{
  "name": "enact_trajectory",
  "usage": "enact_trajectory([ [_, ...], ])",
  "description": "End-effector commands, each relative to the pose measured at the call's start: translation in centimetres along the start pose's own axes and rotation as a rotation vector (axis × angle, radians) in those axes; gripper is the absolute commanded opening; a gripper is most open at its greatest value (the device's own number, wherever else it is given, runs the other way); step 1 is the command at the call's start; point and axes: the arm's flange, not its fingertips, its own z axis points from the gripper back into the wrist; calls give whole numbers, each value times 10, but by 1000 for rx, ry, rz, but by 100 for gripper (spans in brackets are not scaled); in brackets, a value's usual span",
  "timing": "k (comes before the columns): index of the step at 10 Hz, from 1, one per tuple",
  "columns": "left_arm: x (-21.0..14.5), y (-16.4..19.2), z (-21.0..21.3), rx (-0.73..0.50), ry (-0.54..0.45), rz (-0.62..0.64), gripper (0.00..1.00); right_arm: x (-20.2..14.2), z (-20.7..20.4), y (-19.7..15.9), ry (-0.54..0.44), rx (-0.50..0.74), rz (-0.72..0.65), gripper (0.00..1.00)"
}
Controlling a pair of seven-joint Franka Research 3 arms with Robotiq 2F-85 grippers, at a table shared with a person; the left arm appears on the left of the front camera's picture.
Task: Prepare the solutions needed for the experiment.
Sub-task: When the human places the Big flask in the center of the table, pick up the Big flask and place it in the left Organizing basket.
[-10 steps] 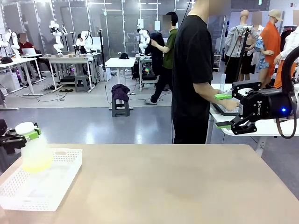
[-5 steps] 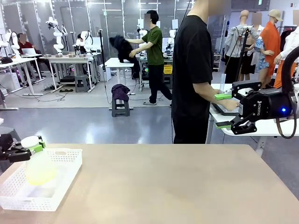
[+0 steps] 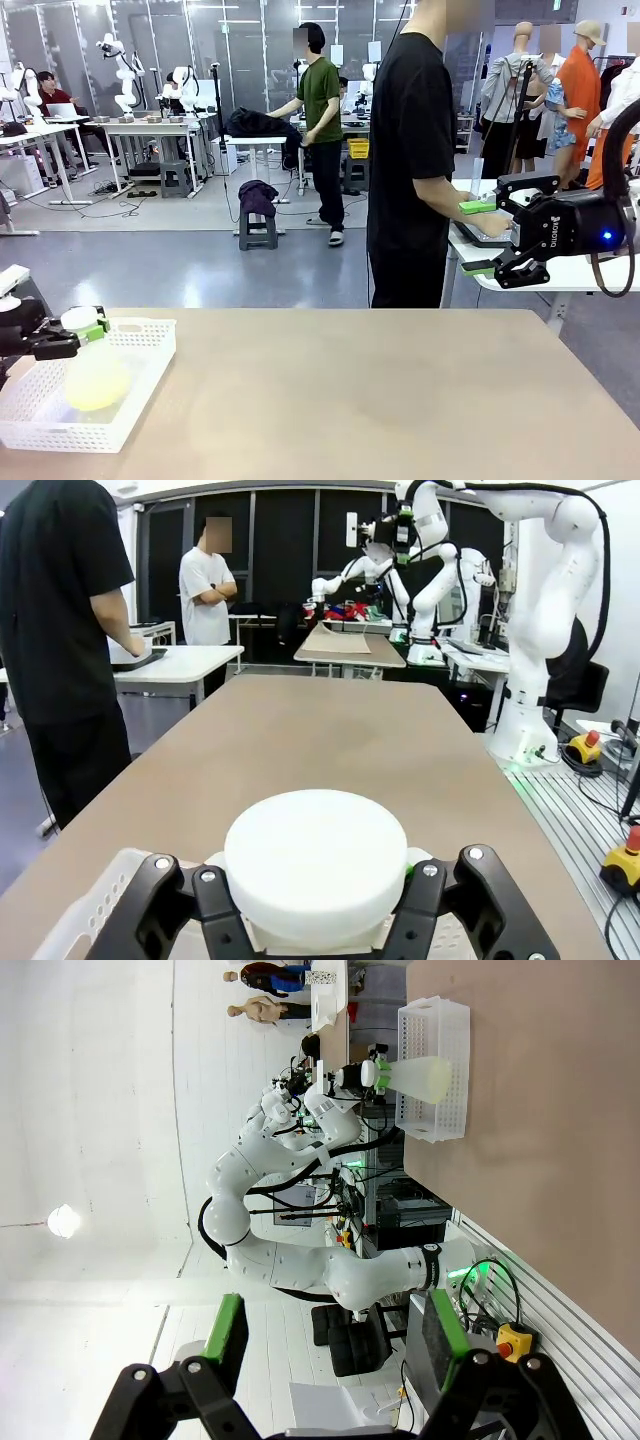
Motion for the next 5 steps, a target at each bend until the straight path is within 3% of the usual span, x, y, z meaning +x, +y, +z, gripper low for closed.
enact_trajectory([
  [1, -5, 8, -2, -23, 31, -7, 0, -1, 0, 1, -2, 5, 7, 89],
  [5, -11, 12, -4, -37, 24, 17, 0, -1, 0, 1, -2, 5, 7, 89],
])
